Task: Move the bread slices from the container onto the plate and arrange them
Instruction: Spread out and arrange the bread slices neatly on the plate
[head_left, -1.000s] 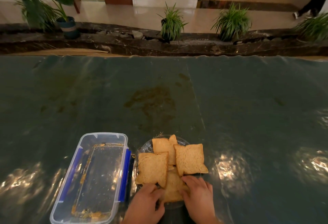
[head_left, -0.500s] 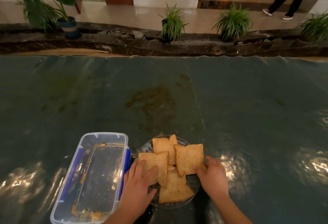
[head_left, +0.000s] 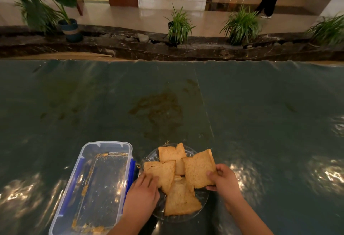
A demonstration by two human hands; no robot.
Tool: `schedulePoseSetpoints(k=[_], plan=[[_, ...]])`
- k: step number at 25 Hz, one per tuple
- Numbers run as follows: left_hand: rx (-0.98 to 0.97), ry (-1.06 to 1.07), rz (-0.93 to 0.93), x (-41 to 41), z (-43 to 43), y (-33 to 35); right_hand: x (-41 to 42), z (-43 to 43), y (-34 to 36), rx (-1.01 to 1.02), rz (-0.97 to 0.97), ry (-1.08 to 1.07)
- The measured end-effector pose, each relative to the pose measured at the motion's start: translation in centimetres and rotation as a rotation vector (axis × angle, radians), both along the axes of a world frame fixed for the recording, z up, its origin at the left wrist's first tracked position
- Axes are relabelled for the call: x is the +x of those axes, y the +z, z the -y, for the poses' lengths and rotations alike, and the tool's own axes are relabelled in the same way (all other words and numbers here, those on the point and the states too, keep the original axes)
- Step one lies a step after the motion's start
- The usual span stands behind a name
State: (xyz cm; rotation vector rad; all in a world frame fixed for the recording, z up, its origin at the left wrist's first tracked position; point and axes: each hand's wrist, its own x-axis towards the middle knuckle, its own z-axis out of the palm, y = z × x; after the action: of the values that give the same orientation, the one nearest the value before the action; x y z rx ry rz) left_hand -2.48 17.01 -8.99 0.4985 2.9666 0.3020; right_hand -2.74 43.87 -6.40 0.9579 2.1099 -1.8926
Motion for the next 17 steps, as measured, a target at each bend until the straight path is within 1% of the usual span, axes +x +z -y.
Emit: schedulePoseSetpoints(k=[1, 3, 5, 7, 8, 10, 13, 14, 17], plan=[[0.083, 0.060, 0.011, -0.1, 0.0, 0.0, 0.2, 0.0, 0.0, -0.032, -0.002, -0.032], [0.241, 0.162, -0.033, -0.3, 0.1, -0.2, 0.5, -0.1, -0.1, -0.139, -0.005, -0.115], [0.233, 0.135, -0.027, -0.2, -0.1, 0.2, 0.8, 0.0, -0.3, -0.299, -0.005, -0.201], [0.199, 0.014, 0.007, 0.3, -0.4, 0.2, 1.3, 0.5, -0.7, -0.428, 0.019, -0.266], [0.178, -0.034, -0.007, 0.6, -0.7, 0.2, 1.5, 0.9, -0.9, -0.459, 0.046, -0.275], [0.145, -0.083, -0.033, 0.9, -1.1, 0.0, 1.6, 1.7, -1.4, -0.426, 0.108, -0.220], [0.153, -0.056, -0.009, 0.8, -1.1, -0.1, 1.2, 2.0, -1.8, -0.173, 0.130, -0.076], [0.150, -0.034, 0.015, 0.8, -0.9, -0.1, 1.0, 1.8, -1.9, -0.144, 0.108, -0.071], [0.107, -0.026, 0.035, 0.5, -0.9, -0.2, 0.5, 1.5, -1.8, -0.236, 0.054, -0.085]])
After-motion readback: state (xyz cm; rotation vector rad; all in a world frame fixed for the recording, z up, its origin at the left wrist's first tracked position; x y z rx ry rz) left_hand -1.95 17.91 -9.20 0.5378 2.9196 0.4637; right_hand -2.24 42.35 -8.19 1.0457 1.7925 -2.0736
